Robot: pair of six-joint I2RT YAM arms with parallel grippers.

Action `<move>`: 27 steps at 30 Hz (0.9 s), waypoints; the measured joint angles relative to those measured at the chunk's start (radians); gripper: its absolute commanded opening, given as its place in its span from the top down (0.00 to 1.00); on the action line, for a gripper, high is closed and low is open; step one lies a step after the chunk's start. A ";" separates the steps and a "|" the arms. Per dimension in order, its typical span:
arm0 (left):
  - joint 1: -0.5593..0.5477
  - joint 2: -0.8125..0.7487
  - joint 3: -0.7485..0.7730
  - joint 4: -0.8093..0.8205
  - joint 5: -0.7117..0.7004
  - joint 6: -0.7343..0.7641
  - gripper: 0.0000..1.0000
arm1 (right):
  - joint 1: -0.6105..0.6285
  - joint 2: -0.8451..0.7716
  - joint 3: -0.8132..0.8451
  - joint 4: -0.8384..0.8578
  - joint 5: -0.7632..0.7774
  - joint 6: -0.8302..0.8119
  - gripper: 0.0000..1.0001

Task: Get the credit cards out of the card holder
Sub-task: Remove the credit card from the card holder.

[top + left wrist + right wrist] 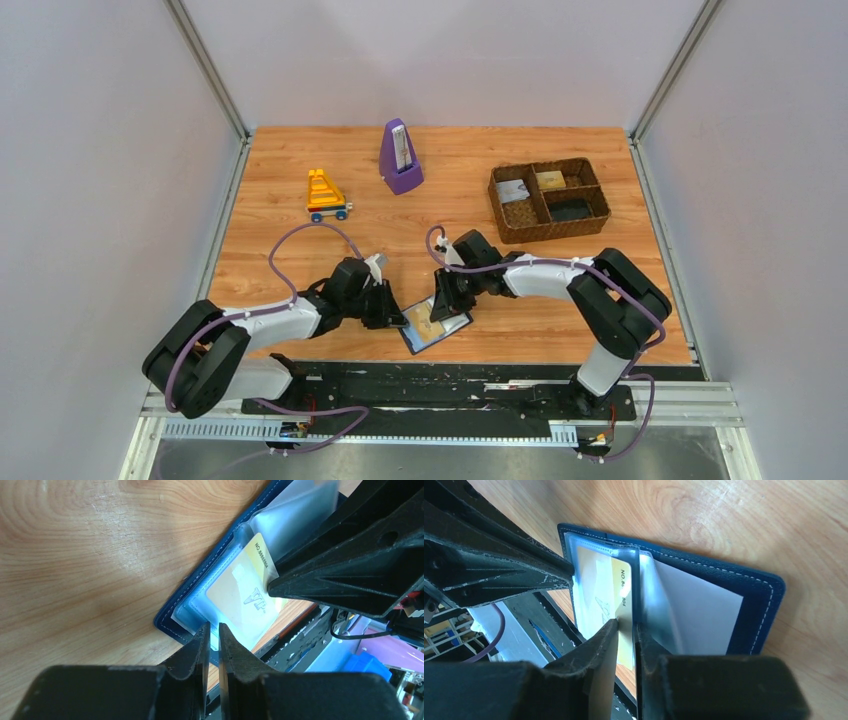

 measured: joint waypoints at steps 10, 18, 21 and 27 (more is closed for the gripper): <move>0.000 0.010 -0.003 0.011 -0.005 -0.002 0.80 | -0.059 -0.032 -0.036 0.026 -0.047 -0.002 1.00; 0.000 0.022 0.003 0.021 0.002 -0.002 0.77 | -0.136 -0.131 -0.070 -0.023 -0.060 -0.053 1.00; 0.000 0.022 0.016 -0.001 0.003 0.000 0.75 | -0.166 -0.197 -0.069 -0.071 -0.048 -0.084 1.00; 0.000 0.002 0.061 -0.105 0.002 0.014 0.63 | -0.211 -0.305 -0.035 -0.197 0.025 -0.148 1.00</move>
